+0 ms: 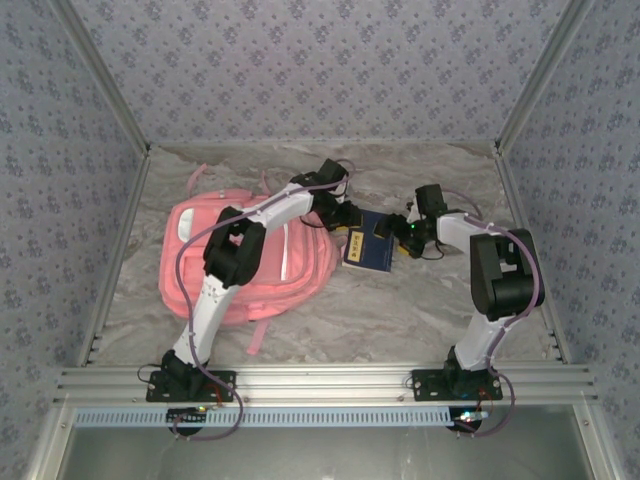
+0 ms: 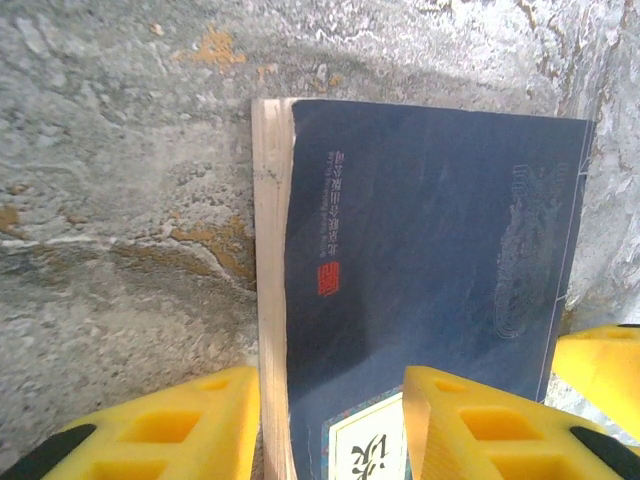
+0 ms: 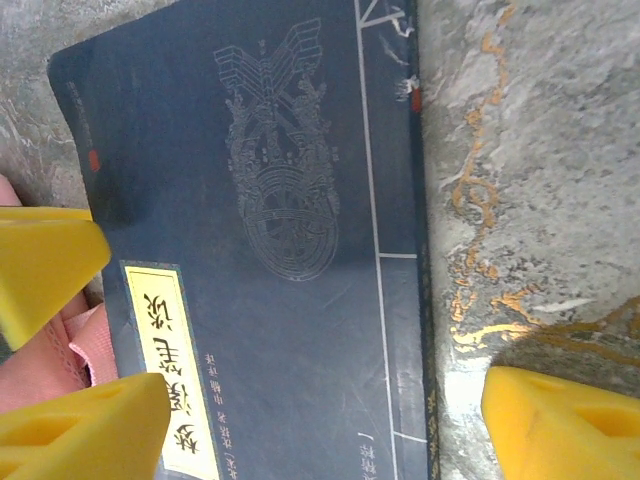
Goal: Pack the student bag
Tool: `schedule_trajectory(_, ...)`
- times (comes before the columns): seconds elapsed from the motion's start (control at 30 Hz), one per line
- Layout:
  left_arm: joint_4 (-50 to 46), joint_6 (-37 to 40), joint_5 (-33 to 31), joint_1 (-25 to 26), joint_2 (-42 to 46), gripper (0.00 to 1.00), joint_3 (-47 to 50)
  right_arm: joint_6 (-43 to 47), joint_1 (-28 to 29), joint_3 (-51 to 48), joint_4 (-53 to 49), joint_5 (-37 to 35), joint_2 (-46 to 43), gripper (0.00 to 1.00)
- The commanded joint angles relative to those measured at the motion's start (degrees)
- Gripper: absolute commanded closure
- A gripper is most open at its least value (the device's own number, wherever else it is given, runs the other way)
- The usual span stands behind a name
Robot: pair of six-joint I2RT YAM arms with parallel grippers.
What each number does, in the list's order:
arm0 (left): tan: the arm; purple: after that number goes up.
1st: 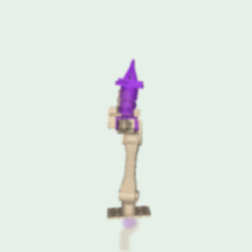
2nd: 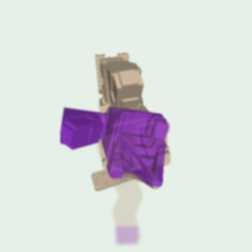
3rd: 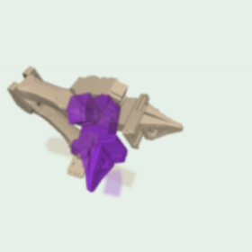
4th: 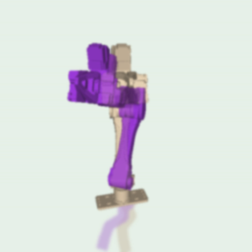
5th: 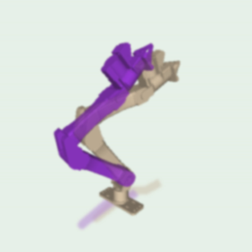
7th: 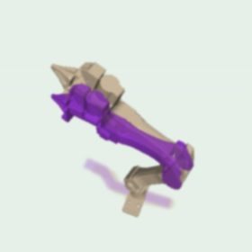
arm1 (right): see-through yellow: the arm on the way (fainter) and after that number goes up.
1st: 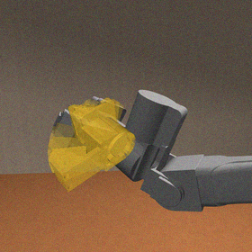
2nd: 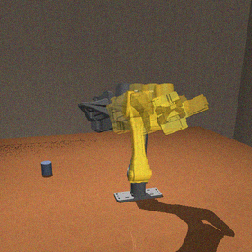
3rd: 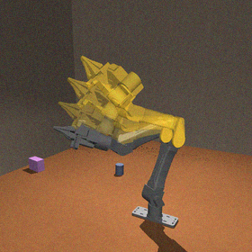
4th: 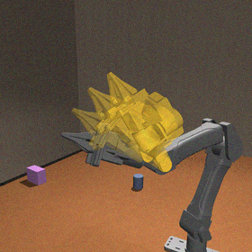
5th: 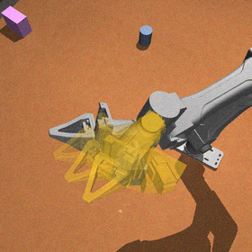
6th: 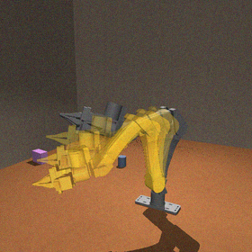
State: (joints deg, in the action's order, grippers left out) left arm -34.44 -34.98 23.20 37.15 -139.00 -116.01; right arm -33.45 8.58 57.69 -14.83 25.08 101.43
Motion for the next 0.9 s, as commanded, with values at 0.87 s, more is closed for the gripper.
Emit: schedule_trajectory(0.87, 14.69, -9.98, 16.88, 1.33, 4.32, 0.80, 6.72, -1.31, 1.05, 0.88, 0.86, 3.18, 3.27, 0.18)
